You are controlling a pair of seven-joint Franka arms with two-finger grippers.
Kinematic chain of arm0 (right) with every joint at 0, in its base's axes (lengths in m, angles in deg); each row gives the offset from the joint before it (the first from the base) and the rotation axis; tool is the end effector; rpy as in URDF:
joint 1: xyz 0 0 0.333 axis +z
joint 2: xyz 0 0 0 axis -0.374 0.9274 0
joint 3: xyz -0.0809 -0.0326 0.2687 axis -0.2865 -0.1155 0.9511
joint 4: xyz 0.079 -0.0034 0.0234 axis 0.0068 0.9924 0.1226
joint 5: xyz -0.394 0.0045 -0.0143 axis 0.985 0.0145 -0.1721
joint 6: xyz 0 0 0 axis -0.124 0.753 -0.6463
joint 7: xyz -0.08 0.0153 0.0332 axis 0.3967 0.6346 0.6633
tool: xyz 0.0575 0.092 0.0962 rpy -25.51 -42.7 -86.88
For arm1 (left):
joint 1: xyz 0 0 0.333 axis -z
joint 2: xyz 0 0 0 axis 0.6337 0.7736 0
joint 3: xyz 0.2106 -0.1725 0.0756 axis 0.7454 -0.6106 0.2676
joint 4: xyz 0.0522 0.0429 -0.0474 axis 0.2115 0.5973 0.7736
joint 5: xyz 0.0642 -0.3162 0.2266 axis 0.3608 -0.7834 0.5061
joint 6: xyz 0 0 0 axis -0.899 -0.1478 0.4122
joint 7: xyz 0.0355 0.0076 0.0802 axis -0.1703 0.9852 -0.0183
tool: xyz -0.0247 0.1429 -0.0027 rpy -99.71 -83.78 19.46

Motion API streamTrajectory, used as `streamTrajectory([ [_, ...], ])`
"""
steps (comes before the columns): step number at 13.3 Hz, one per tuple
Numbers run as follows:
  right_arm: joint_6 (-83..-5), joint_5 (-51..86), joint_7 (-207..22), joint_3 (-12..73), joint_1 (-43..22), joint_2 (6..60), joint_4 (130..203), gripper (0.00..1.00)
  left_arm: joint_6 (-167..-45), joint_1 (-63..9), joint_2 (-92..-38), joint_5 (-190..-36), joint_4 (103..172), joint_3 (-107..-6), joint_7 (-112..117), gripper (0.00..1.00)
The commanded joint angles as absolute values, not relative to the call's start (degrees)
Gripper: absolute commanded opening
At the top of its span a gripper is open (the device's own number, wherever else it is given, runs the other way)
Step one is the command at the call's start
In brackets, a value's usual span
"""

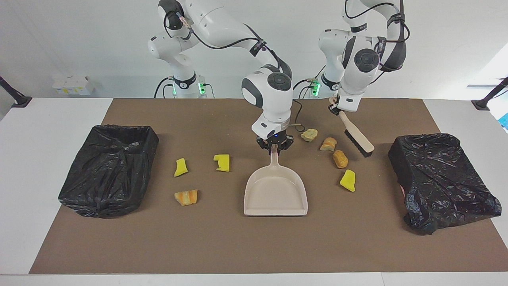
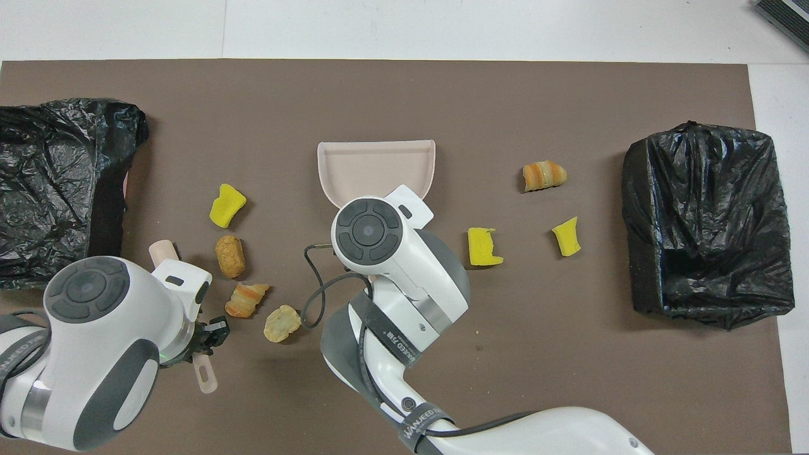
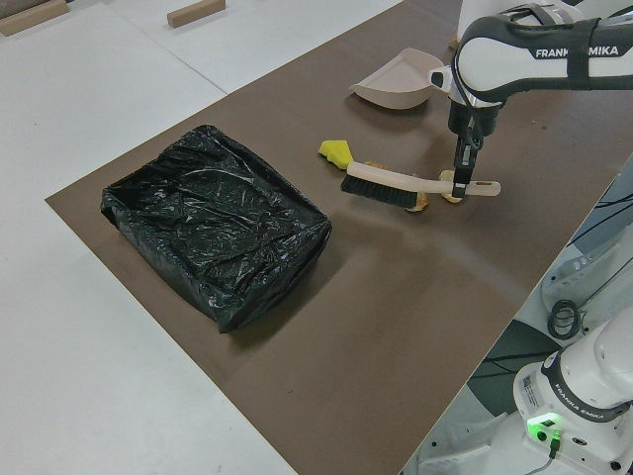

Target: Sweep and dump trash in bin

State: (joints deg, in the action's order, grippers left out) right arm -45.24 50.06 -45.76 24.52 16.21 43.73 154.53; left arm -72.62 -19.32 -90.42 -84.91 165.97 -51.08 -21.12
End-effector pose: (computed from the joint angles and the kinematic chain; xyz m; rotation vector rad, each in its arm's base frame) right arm 0.5214 0.4219 0.3090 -3.1375 -0.0302 -0.0587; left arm 0.3968 -0.1213 0.3287 -2.9047 -0.5213 0.3588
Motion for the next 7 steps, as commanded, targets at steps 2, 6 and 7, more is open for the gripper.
streamTrajectory([
  [2,-37.28,49.47,-61.32,24.88,15.66,38.58,156.22,0.00,-74.98,-22.62,-92.50,-84.17,170.41,-51.65,-12.20,0.00],
  [6,-27.44,49.64,-93.87,24.79,9.79,33.12,158.15,0.00,-75.59,-22.02,-92.32,-84.17,171.20,-51.74,-6.23,0.00],
  [7,-26.28,50.60,-101.19,24.79,8.64,32.33,158.85,0.00,-76.12,-21.84,-92.15,-84.17,171.21,-51.83,-6.13,0.00],
])
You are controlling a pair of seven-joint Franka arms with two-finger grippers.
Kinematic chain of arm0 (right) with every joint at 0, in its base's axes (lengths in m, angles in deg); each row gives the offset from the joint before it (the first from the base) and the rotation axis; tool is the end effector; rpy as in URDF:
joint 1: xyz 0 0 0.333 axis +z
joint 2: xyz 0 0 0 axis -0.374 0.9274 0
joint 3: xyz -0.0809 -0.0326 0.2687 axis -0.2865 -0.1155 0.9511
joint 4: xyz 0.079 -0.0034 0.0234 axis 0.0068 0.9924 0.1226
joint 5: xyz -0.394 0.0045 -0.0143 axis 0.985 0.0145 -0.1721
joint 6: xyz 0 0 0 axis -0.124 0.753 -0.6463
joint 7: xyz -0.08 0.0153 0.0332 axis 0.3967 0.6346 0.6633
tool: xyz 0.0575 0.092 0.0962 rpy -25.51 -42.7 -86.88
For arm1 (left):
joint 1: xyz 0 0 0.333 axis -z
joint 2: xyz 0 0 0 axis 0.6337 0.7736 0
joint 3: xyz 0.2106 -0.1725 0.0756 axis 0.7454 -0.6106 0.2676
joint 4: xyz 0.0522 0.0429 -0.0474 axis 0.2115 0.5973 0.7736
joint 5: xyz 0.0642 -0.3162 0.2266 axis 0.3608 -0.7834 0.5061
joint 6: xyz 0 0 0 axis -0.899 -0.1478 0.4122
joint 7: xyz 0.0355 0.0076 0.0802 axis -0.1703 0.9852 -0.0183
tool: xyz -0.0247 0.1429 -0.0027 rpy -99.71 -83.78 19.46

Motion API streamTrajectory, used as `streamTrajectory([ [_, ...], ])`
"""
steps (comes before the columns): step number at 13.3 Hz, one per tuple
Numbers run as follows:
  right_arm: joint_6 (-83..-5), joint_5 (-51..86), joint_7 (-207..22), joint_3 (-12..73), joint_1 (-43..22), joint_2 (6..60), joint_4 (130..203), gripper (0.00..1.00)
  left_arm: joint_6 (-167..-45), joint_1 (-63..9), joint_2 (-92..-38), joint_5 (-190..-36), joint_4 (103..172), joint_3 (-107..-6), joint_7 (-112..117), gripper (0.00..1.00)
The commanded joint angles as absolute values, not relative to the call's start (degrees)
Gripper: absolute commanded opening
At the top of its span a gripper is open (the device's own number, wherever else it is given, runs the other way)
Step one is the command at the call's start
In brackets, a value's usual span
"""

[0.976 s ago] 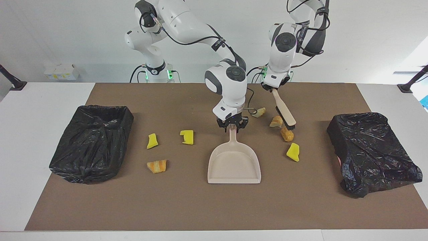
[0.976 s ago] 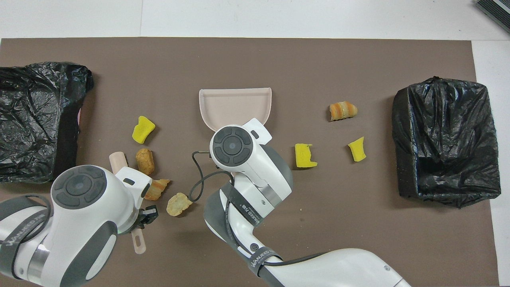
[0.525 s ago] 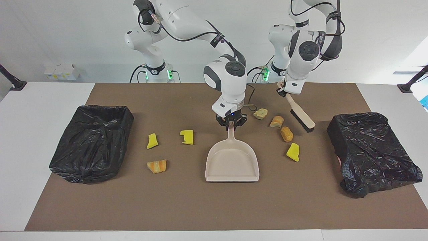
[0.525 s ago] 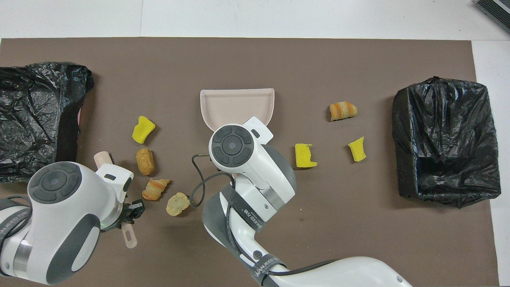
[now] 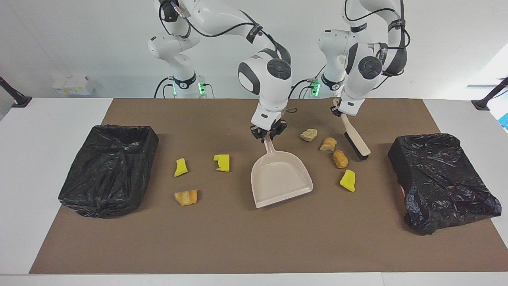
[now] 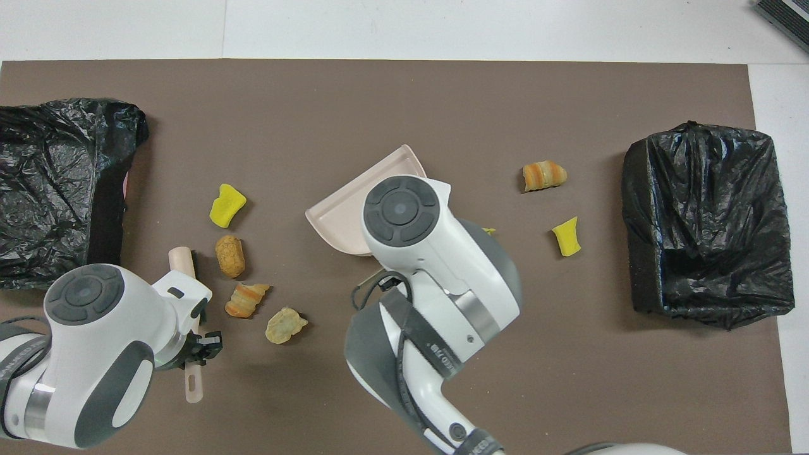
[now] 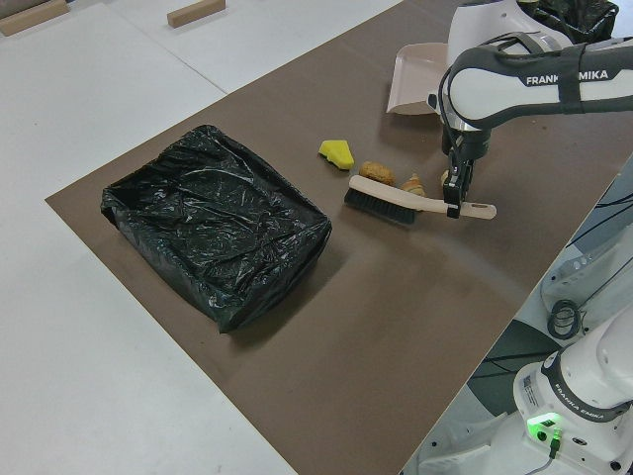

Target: Sweep and dump trash in bin

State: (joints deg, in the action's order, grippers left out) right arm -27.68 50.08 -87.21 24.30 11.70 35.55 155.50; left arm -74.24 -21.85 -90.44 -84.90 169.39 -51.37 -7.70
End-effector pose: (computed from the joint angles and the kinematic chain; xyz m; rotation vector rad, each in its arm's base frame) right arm 0.5133 0.3480 0.3692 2.9034 0.9869 -0.2089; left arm 0.3878 -0.1022 0.3058 -2.9548 -0.2342 0.4351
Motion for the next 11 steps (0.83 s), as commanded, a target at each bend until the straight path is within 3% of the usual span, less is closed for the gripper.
streamTrajectory([
  [1,-26.44,51.05,-107.09,24.70,7.93,30.84,160.43,0.00,-77.34,-21.57,-92.23,-84.17,172.08,-51.91,-5.96,0.00],
  [7,-27.76,56.41,-133.57,24.70,6.87,27.67,165.26,0.00,-80.96,-14.20,-91.79,-84.60,174.10,-51.92,-6.04,0.00],
  [11,-41.35,58.26,-139.31,24.70,6.43,20.74,180.88,0.00,-80.43,-6.38,-92.23,-86.18,174.37,-52.00,-7.88,0.00],
])
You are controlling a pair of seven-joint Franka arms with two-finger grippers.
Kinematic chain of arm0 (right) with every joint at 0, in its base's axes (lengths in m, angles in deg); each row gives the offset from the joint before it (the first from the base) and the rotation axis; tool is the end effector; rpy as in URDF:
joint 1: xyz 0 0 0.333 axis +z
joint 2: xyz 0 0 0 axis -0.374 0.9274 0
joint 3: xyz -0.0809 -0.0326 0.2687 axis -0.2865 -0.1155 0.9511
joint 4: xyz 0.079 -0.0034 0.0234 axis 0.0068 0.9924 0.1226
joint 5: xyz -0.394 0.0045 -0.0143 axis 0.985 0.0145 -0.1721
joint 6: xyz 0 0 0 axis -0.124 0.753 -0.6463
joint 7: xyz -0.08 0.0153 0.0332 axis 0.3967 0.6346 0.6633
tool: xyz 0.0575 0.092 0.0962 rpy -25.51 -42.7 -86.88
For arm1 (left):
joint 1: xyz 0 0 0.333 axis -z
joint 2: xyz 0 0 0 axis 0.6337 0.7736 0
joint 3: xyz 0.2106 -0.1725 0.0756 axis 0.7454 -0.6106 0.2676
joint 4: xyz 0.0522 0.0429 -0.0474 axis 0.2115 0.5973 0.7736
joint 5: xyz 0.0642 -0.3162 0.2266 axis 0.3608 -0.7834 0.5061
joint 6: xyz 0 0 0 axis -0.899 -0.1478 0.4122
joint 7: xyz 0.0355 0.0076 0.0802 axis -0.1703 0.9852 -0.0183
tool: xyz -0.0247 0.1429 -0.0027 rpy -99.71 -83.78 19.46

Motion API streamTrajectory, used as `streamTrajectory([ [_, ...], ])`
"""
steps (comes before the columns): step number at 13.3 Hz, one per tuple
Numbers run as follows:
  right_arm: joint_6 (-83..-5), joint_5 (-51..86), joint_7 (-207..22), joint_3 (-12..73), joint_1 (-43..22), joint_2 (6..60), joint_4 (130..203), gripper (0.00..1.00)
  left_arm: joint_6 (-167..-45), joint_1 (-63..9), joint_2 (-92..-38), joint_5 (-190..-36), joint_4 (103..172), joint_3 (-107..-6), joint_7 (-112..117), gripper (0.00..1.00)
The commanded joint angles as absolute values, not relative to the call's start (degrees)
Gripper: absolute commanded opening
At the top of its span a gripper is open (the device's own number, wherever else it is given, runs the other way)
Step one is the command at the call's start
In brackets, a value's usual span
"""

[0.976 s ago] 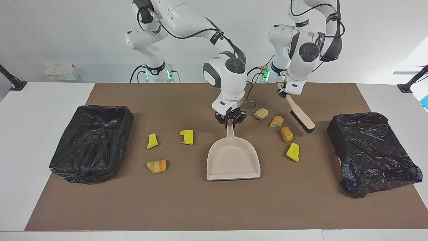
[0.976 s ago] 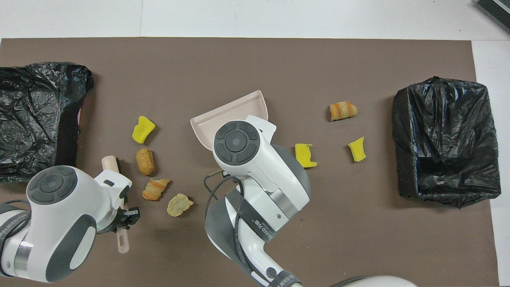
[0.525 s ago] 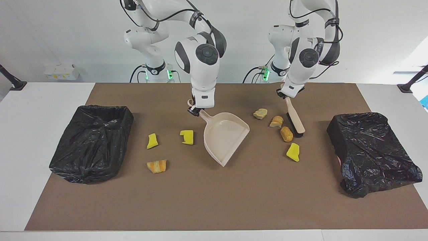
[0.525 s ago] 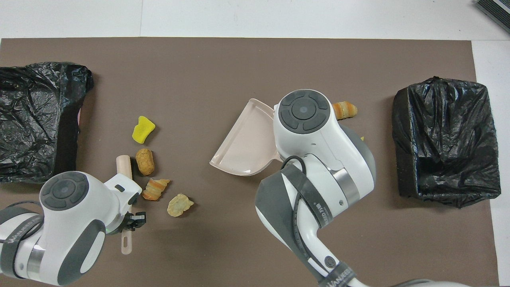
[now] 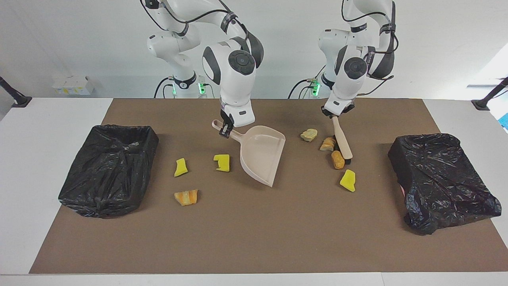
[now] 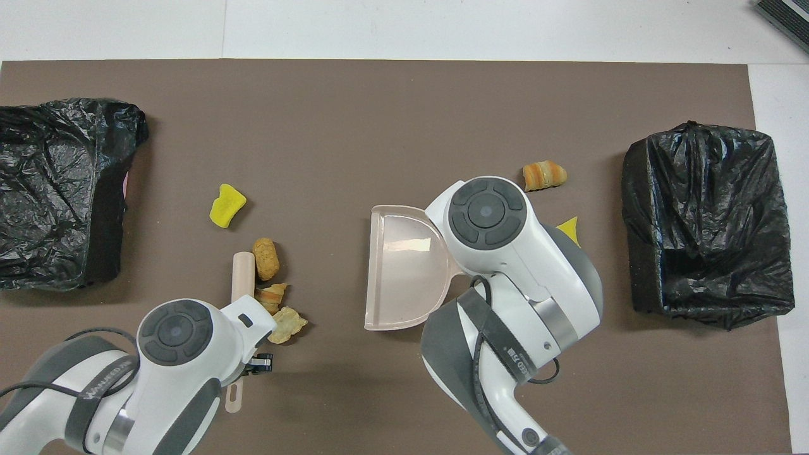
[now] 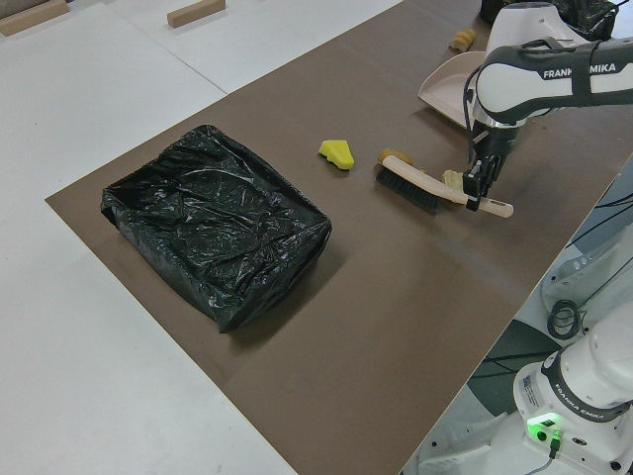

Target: Sweep and dump trash in bin

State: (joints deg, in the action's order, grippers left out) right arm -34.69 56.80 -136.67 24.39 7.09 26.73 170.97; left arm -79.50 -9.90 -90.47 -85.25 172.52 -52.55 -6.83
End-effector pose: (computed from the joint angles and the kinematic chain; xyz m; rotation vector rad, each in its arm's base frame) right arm 0.5048 0.2729 0.3479 2.2243 2.0480 -0.2523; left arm 0.3515 -0.1870 0.2880 -2.9595 0.1249 0.3590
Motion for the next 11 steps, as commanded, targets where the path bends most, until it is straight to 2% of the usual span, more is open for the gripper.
streamTrajectory([
  [1,-42.60,58.35,-140.10,24.70,6.17,20.11,182.31,0.00,-80.87,-5.23,-92.23,-89.32,174.37,-51.92,-8.32,0.00],
  [8,-43.67,61.16,-140.55,24.70,6.96,21.33,182.77,0.00,-85.69,-1.62,-91.18,-97.35,173.67,-52.18,-8.24,0.00],
  [11,-44.90,61.16,-140.37,24.70,6.96,21.95,182.77,0.00,-91.92,0.83,-87.41,-100.42,171.83,-52.18,-8.50,0.00],
])
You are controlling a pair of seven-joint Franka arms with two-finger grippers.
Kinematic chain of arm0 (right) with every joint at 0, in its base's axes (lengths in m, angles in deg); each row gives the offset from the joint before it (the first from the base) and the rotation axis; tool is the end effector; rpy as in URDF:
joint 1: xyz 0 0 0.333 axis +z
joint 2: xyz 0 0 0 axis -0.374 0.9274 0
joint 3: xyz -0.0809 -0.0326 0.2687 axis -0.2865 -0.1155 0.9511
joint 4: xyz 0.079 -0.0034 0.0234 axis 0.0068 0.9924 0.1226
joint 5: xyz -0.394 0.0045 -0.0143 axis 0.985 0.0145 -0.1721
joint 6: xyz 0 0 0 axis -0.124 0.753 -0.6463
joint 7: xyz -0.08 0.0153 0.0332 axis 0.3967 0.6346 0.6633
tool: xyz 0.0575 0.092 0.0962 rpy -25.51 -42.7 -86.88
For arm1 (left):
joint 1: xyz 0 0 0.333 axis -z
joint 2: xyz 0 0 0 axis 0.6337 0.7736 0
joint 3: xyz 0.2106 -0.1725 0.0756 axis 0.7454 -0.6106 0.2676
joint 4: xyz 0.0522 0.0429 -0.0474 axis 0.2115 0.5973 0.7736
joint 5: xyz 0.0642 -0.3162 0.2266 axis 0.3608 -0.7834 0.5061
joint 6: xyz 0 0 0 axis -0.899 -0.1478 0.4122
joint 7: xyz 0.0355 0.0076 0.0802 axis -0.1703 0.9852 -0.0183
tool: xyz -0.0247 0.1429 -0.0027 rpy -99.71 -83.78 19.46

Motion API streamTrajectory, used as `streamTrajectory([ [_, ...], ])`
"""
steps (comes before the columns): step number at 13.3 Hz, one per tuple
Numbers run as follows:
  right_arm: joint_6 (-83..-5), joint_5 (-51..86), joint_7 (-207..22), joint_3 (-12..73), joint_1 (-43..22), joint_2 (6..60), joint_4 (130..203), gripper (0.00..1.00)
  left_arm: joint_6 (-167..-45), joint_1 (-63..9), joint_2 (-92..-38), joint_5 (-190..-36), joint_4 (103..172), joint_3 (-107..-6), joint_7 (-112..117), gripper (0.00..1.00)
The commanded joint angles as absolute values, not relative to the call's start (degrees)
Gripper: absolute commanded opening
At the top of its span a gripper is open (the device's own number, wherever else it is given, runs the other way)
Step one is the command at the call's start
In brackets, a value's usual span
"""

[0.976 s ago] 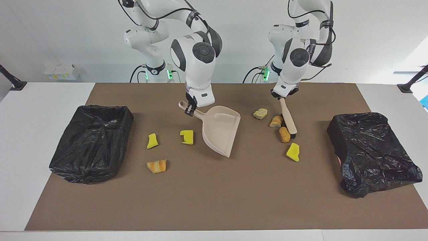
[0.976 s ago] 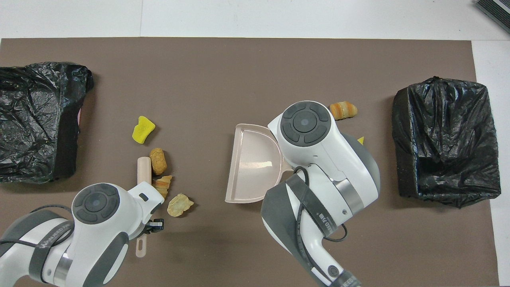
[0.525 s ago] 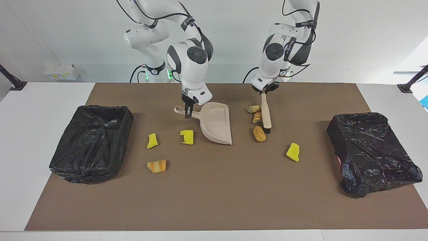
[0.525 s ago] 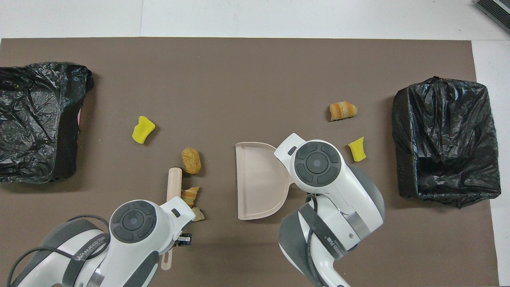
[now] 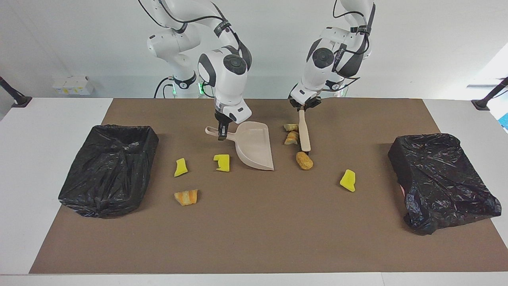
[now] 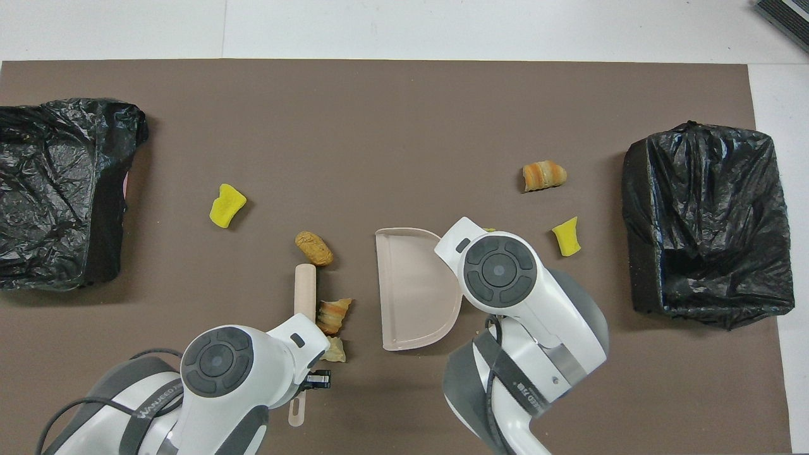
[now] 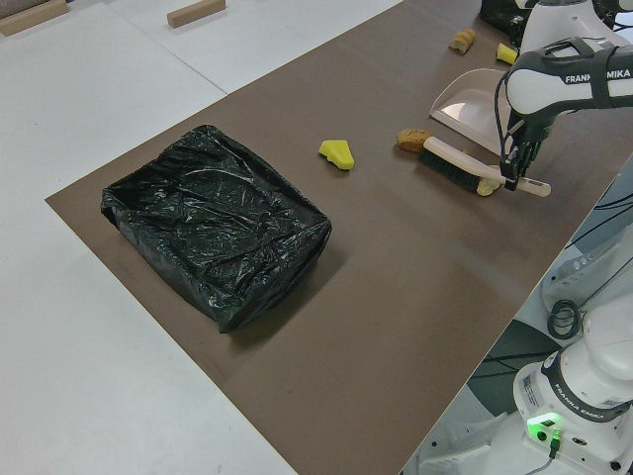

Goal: Sweep and dump trash in bin
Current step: 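Sweep the brown chunks into the dustpan with the left gripper's brush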

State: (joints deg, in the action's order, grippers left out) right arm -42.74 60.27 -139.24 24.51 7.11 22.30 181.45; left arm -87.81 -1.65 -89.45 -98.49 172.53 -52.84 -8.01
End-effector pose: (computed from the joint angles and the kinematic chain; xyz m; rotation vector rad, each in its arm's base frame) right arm 0.4817 0.2582 0.3200 2.0935 2.1174 -0.2151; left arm 0.3268 -0.2665 0.2895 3.0702 -0.1257 -0.3360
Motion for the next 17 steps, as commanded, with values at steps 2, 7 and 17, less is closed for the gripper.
streamTrajectory([
  [2,-44.90,61.16,-140.37,24.70,6.96,22.04,182.77,0.00,-92.65,1.80,-84.86,-104.01,168.41,-52.27,-8.85,0.00],
  [7,-44.90,61.16,-140.37,24.70,6.96,22.04,182.77,0.00,-92.39,6.98,-82.49,-107.62,163.58,-52.44,-8.33,0.00],
  [17,-44.90,61.16,-140.28,24.79,6.96,22.04,182.77,0.00,-73.42,-0.21,-82.74,-107.99,150.82,-51.74,-9.47,0.00],
])
